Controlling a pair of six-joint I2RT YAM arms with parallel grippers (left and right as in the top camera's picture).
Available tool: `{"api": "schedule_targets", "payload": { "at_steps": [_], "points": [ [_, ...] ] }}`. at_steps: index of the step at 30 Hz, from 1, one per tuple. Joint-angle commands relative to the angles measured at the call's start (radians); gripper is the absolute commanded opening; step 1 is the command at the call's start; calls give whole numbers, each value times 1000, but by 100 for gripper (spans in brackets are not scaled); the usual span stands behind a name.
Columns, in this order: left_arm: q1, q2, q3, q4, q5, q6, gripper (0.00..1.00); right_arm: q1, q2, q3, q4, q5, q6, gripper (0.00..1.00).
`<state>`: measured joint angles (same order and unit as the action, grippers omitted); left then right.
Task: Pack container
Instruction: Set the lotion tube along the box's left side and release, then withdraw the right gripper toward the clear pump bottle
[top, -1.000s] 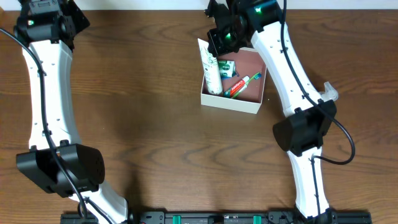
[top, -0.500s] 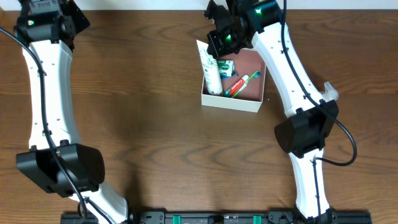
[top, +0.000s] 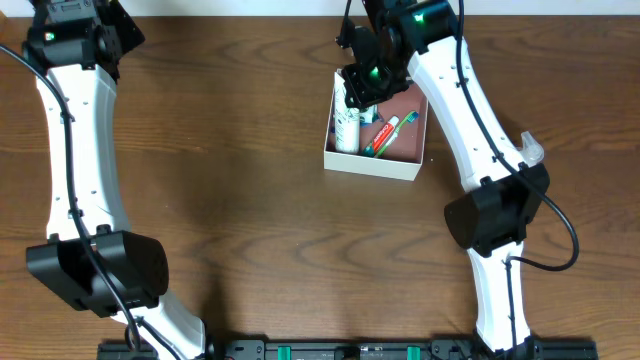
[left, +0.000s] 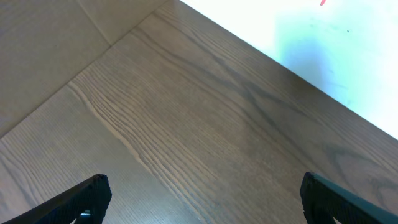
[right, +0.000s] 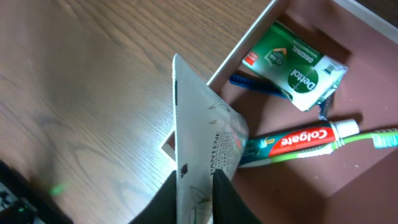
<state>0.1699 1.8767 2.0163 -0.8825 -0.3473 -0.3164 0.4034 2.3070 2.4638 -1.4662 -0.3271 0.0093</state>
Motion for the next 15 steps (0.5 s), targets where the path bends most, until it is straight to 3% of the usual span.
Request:
{"api": "schedule_targets", "payload": {
  "at_steps": [1,10,15],
  "points": [
    [2,-3,-5,1,-16,5,98,-3,-63,-10,0,16,-11,19],
    [2,-3,-5,1,-16,5,98,-3,-75,-10,-11,0,13,25],
    [2,-3,-5,1,-16,5,98,-8,-77,-8,-6,2,12,39]
  ]
}}
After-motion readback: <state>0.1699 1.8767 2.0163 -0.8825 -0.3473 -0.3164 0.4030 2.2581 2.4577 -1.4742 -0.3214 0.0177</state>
